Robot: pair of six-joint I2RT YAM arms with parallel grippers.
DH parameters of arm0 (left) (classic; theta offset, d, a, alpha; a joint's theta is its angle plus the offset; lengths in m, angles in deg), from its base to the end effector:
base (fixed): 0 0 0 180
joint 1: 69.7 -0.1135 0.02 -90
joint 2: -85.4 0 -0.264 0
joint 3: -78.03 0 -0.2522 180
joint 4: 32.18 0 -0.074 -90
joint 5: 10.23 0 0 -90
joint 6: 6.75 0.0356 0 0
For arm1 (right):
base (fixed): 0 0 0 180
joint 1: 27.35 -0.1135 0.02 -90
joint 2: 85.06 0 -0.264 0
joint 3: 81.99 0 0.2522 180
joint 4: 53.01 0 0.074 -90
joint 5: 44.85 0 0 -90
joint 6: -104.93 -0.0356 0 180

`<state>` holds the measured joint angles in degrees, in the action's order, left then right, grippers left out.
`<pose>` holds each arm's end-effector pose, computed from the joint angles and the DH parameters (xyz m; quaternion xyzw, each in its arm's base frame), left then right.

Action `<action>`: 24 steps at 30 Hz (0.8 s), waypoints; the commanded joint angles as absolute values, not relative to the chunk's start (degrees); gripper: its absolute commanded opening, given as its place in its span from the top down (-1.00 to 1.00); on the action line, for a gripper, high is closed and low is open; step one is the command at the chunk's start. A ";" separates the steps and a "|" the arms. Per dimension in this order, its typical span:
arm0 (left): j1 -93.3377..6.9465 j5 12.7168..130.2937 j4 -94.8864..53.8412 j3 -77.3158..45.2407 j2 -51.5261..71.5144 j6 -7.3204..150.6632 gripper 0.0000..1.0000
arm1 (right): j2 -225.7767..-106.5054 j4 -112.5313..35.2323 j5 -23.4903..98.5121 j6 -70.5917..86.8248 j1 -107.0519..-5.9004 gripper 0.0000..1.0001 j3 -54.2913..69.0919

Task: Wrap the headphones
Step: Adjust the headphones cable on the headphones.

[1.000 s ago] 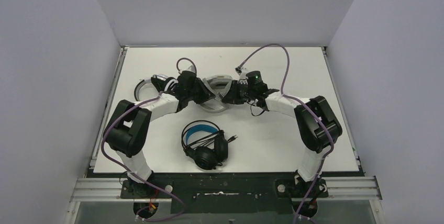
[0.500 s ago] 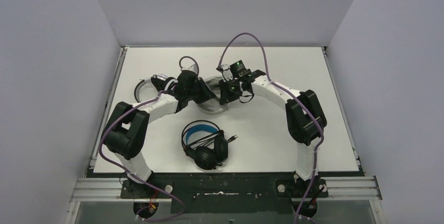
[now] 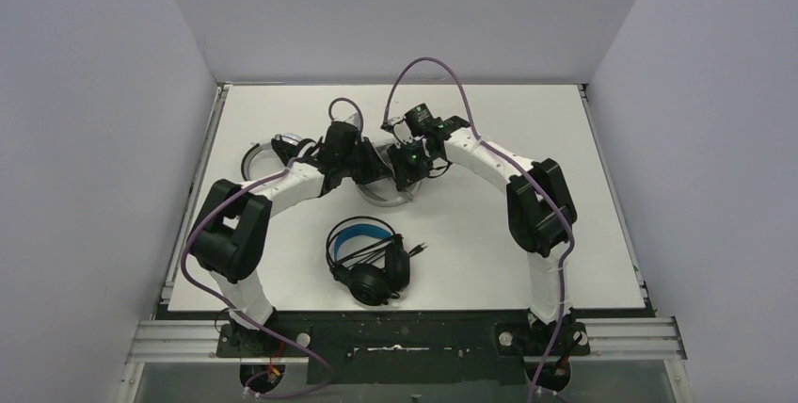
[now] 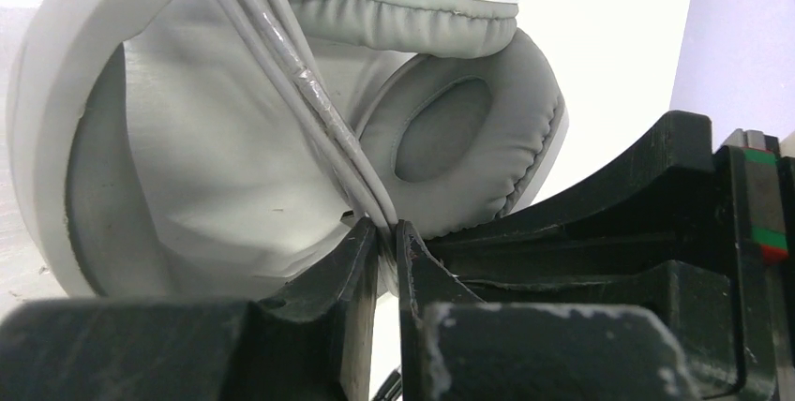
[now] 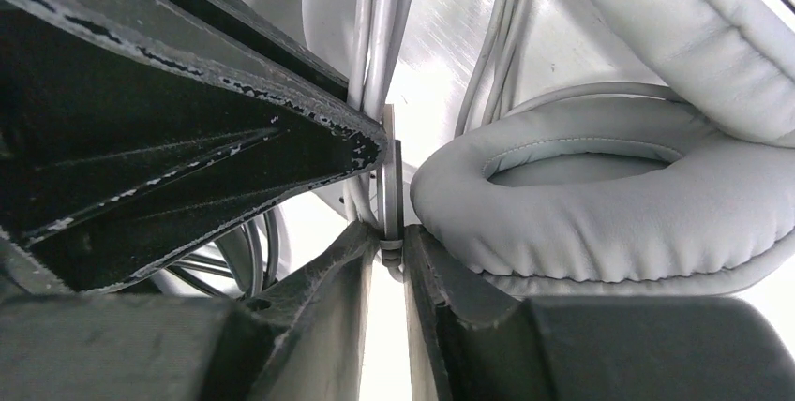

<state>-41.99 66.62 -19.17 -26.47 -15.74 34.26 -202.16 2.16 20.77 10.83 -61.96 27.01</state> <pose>0.3355 -0.1854 0.1955 -0.1166 0.8891 -0.3480 0.2735 0.3520 0.2608 0.2179 -0.2973 0.9046 0.2687 0.1451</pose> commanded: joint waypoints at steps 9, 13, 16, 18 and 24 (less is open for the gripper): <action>-41.67 65.00 -17.13 -22.24 -15.65 36.66 0.64 | -198.71 2.40 23.80 6.87 -61.45 0.38 27.57; -41.66 65.48 -16.62 -23.09 -14.30 37.26 0.49 | -197.41 1.91 24.66 5.51 -61.01 0.32 27.15; -41.70 66.24 -15.89 -23.69 -12.91 38.32 0.37 | -197.06 1.74 25.21 4.76 -60.98 0.28 27.09; -41.72 66.66 -15.87 -24.05 -12.28 38.80 0.31 | -196.85 1.82 25.67 4.32 -60.95 0.26 27.05; -41.83 65.71 -15.95 -23.94 -12.84 39.25 0.22 | -195.94 2.16 27.47 3.49 -61.09 0.16 27.71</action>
<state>-41.93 66.23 -14.74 -25.16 -15.33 37.56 -201.48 3.21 24.05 4.73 -61.46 26.90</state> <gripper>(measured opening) 0.381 0.406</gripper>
